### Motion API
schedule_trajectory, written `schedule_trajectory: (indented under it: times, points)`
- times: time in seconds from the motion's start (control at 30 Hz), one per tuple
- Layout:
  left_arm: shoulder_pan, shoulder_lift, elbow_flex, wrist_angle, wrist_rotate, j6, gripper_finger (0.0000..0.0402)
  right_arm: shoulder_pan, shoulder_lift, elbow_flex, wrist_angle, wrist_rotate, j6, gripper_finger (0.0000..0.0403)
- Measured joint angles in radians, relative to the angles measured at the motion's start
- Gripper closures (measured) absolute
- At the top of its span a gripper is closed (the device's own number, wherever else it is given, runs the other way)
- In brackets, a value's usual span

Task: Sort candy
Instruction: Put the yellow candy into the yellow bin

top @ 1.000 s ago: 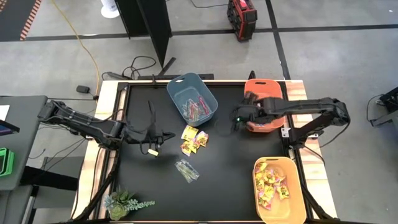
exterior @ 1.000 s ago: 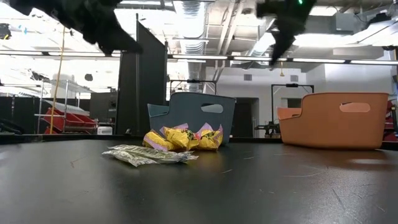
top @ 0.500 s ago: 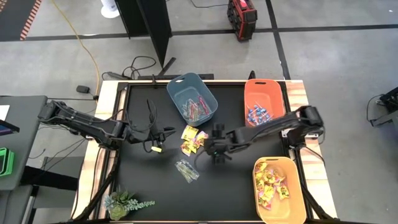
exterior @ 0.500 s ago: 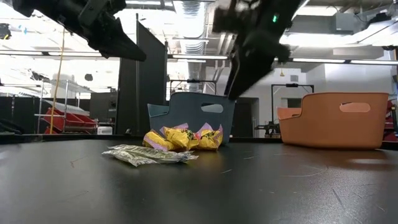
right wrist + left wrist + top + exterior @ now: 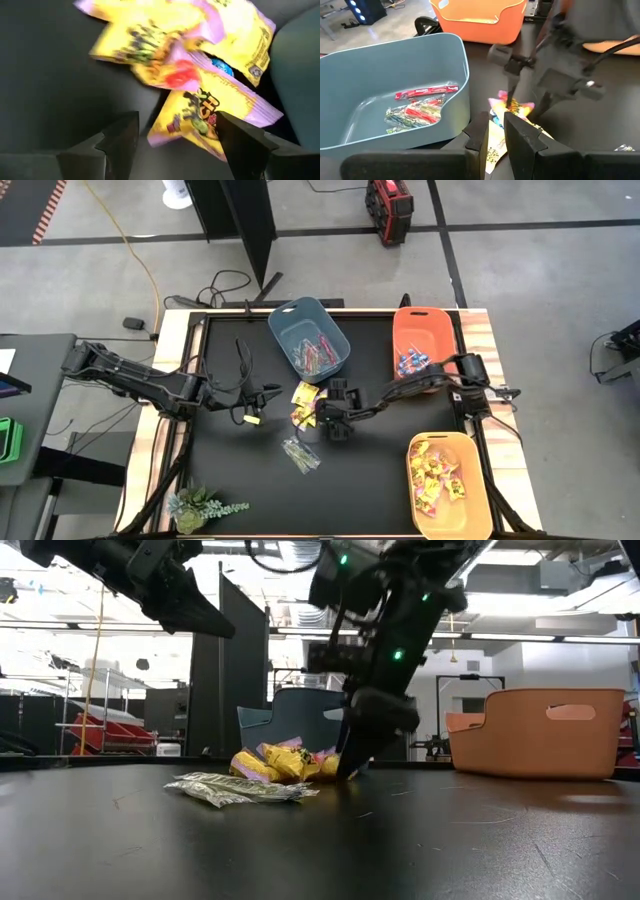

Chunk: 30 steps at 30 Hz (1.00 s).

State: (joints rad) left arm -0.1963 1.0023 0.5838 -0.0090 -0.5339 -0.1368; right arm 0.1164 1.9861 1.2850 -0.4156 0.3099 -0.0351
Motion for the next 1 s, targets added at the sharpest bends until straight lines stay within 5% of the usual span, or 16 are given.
schedule_trajectory:
  times: [0.17, 0.47, 1.0]
  points:
    - [0.0, 0.0, 0.0, 0.0, 0.0, 0.0, 0.0345, -0.014, 0.028, 0.003, 0.009, -0.003, 0.002, 0.0165]
    - [0.0, 0.0, 0.0, -0.004, -0.001, 0.001, 0.0345, 0.021, -0.038, -0.001, -0.077, -0.021, 0.007, 0.0383]
    - [0.0, 0.0, 0.0, -0.039, 0.002, -0.004, 0.0345, 0.218, -0.513, 0.0, -0.476, -0.027, 0.273, 0.0385]
